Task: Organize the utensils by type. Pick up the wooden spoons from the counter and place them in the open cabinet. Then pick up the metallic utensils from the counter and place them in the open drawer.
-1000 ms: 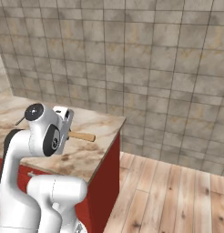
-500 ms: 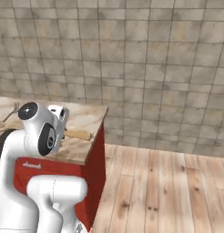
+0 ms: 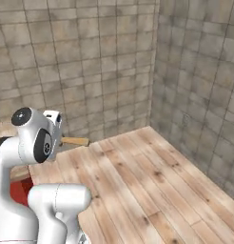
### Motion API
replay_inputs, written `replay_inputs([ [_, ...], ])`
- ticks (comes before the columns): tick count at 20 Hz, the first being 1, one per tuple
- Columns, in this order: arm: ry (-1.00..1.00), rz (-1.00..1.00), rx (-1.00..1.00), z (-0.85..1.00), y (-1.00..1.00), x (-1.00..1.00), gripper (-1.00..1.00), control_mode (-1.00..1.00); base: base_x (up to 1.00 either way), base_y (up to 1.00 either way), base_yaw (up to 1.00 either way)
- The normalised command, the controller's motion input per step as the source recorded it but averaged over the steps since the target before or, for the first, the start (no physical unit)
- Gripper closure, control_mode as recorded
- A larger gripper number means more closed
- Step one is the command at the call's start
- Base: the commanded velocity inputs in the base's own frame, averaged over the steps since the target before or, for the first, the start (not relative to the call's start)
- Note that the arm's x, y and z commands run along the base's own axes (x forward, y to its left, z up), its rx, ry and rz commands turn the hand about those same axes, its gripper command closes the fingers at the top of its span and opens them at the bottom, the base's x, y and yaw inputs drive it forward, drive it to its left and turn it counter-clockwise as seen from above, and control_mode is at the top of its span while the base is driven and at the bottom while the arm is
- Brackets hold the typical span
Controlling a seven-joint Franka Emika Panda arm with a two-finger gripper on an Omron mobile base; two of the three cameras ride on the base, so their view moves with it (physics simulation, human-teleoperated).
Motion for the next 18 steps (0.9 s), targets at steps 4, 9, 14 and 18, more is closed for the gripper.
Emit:
replay_inputs([
  [4,0.0,0.0,0.0,0.0,0.0,0.0,1.0,1.0,0.0,0.01,-1.0],
  [9,0.0,0.0,0.0,0.0,0.0,0.0,1.0,1.0,0.0,0.01,-1.0],
  [14,0.0,0.0,0.0,0.0,0.0,0.0,1.0,1.0,0.0,0.0,-1.0],
  [18,0.0,0.0,0.0,0.0,0.0,0.0,1.0,1.0,0.0,0.0,-1.0],
])
